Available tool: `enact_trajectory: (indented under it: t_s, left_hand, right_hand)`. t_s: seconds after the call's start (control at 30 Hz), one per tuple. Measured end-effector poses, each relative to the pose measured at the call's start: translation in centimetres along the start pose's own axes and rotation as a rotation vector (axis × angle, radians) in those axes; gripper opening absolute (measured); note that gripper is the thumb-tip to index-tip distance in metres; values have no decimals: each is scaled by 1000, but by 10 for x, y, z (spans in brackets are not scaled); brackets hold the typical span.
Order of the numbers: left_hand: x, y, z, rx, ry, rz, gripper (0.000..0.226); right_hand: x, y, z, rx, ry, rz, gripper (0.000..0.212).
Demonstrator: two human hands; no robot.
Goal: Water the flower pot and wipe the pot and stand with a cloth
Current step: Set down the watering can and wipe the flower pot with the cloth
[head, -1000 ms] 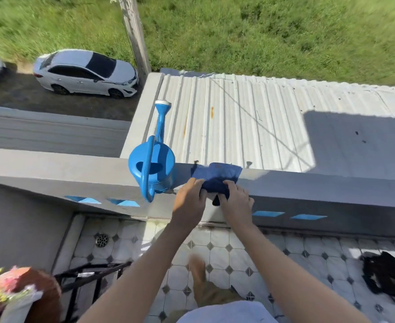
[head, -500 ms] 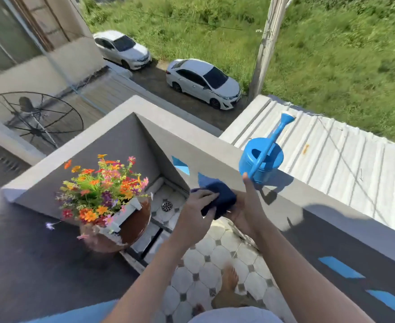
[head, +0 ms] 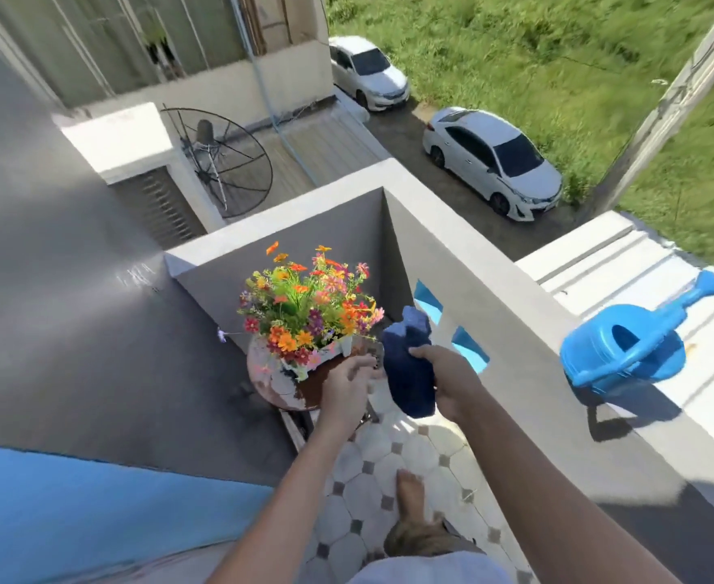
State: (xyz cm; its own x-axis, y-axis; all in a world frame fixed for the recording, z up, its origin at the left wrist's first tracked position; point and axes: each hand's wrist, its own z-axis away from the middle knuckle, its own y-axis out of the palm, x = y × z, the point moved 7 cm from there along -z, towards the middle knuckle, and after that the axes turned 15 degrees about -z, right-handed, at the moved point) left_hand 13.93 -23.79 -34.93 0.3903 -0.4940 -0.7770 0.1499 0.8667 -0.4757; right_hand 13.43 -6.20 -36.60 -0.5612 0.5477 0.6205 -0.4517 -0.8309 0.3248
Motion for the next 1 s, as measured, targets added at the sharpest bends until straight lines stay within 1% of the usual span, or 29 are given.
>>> enact_trajectory:
  t_s: [0.07, 0.13, 0.2, 0.3, 0.37, 0.43, 0.47, 0.53, 0.57, 0.63, 0.67, 0.7, 0.77, 0.8, 0.83, 0.9, 0.97, 1.0]
  left_hand:
    - [25, 12, -23, 44, -216, 114, 25]
    - [42, 24, -44, 64, -412, 280, 20]
    - [51, 29, -58, 48, -556, 441, 17]
    - [52, 36, -93, -49, -654, 645, 27]
    - [57, 34, -108, -156, -675, 707, 29]
    - [67, 36, -124, -252, -725, 691, 27]
    - [70, 37, -131, -288, -747, 694, 27]
    - [70, 39, -139, -330, -771, 741, 30]
    - [70, 40, -145, -349, -772, 740, 32]
    - [72, 40, -152, -363, -796, 683, 37]
    - [72, 39, -152, -370, -808, 611, 39]
    - [69, 38, -152, -339, -799, 553, 40]
    - [71, 31, -153, -343, -761, 552, 41]
    - [68, 25, -151, -351, -762, 599, 40]
    - [67, 18, -150, -363, -756, 542, 39]
    - [67, 0, -150, -369, -718, 504, 38]
    - [68, -16, -151, -334, -665, 506, 40]
    - [66, -23, -149, -318, -645, 545, 41]
  right_hand:
    - [2, 4, -16, -4, -38, 39, 24]
    - [2, 6, -36, -9, -16, 89, 41]
    - [6, 7, -51, 16, -32, 123, 39]
    - [19, 2, -84, -15, -50, 136, 41]
    - [24, -4, -96, -66, -78, 171, 38]
    - [29, -9, -116, -102, -76, 180, 38]
    - [32, -8, -125, -92, -61, 159, 41]
    - [35, -4, -140, -60, -34, 139, 58]
    - [37, 0, -147, -50, -25, 149, 60]
    - [40, 5, -161, -42, -32, 173, 49]
    - [39, 6, -167, -47, -34, 173, 46]
    - [39, 7, -169, -58, -34, 175, 46]
    - [38, 12, -173, -57, -35, 181, 46]
    - [40, 16, -175, -50, -42, 172, 41]
    - [43, 21, -175, -41, -61, 166, 36]
    - [50, 37, -175, -11, -117, 147, 35]
    - [58, 58, -172, 28, -203, 129, 37]
    - [63, 68, -169, 43, -245, 126, 40]
